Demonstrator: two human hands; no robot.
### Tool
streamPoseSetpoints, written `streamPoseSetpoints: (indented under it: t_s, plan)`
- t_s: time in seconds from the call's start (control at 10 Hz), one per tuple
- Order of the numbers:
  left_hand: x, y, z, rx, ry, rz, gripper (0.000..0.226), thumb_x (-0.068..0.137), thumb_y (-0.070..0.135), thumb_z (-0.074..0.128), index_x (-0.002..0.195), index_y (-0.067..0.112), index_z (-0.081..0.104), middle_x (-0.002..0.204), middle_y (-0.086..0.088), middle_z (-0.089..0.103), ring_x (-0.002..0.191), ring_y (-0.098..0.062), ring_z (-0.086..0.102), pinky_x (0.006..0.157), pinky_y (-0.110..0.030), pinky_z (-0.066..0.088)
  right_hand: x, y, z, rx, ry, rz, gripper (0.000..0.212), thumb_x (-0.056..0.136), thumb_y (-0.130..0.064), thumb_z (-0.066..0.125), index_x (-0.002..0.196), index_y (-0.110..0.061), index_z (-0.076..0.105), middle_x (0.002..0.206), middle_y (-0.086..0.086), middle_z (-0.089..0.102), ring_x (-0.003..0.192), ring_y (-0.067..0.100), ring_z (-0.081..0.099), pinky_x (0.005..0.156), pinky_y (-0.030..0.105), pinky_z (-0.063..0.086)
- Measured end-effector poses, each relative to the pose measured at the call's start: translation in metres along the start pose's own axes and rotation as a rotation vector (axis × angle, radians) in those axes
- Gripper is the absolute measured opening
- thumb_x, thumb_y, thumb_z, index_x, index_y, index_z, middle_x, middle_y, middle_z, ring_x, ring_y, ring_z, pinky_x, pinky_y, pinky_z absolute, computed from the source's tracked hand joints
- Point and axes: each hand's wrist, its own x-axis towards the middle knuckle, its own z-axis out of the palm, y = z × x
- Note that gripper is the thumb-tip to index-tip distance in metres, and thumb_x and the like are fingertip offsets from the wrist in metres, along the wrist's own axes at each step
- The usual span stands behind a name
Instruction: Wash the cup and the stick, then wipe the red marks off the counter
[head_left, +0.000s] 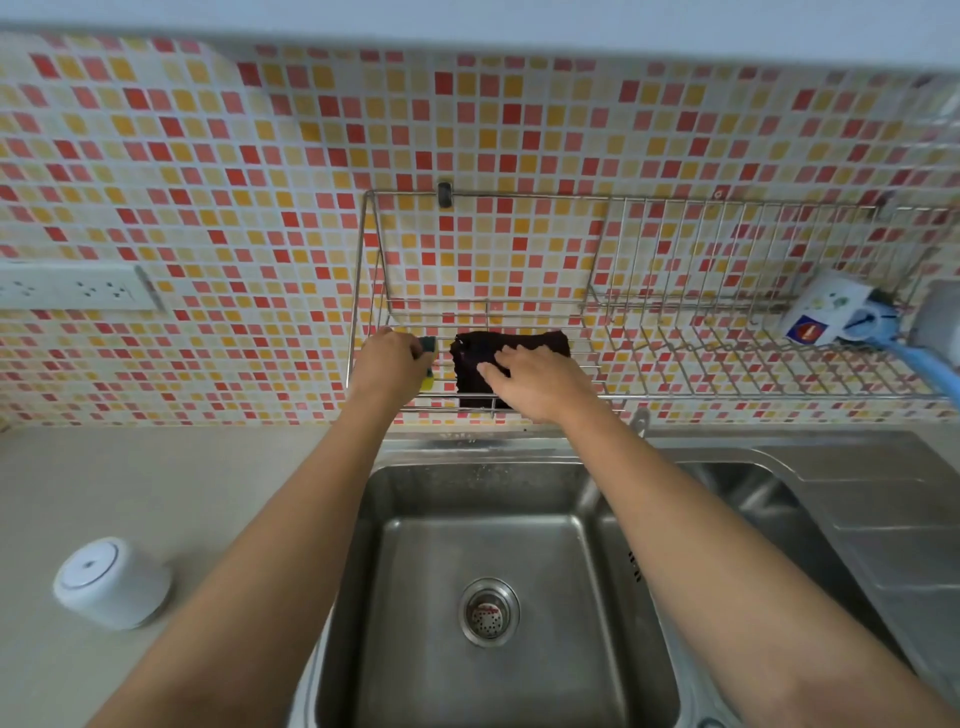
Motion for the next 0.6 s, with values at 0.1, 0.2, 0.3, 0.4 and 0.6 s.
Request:
streamPoseSetpoints:
  t_s: [0.1,0.2,0.3,0.4,0.6]
  plan:
    - [0.000,-0.003,0.000,-0.027,-0.053,-0.015,0.058,0.082,0.059,0.064,0.119,0.014,0.064,0.117,-0.009,0.061,0.090,-0.023,0.059,0.078,-0.032,0.053,-0.004,-0.002,0.003,-0.067,0.070,0.012,0.068,0.101,-0.049,0.010,0.129,-0.010,0.059,0.134,0.009,0.057,0.127,0.028,0.047,0.111,0.046,0.027]
    - [-0.004,-0.001,-0.005,-0.049,-0.095,0.005,0.079,0.079,0.066,0.062,0.138,0.015,0.048,0.137,-0.012,0.049,0.116,-0.030,0.055,0.092,-0.039,0.050,-0.006,-0.005,0.013,-0.084,0.084,0.133,0.069,0.099,-0.041,0.007,0.122,-0.008,0.063,0.136,0.010,0.056,0.138,0.027,0.036,0.118,0.048,0.015]
    - [-0.021,0.002,-0.006,0.075,-0.104,0.055,0.084,0.087,0.074,0.033,0.148,0.016,0.029,0.151,-0.015,0.036,0.137,-0.036,0.038,0.106,-0.047,0.039,-0.022,-0.017,0.021,-0.117,0.168,0.264,0.069,0.100,-0.042,0.005,0.139,-0.004,0.048,0.151,0.009,0.040,0.146,0.023,0.023,0.120,0.048,0.007]
    - [-0.053,-0.003,0.000,0.311,-0.096,0.181,0.078,0.094,0.066,0.007,0.155,0.018,0.008,0.162,-0.008,0.014,0.150,-0.030,0.010,0.121,-0.047,0.009,-0.042,-0.027,0.027,-0.093,0.274,0.283,0.068,0.101,-0.046,0.003,0.149,-0.006,0.032,0.157,0.008,0.029,0.148,0.021,0.016,0.121,0.046,-0.001]
    - [-0.109,-0.033,-0.013,0.336,-0.180,0.286,0.075,0.096,0.061,0.004,0.150,0.014,-0.018,0.160,-0.007,-0.022,0.147,-0.024,-0.021,0.119,-0.039,-0.010,-0.090,-0.038,0.037,0.009,0.210,0.121,0.062,0.103,-0.047,0.009,0.154,-0.011,0.001,0.162,0.006,-0.004,0.149,0.018,-0.005,0.122,0.040,-0.001]
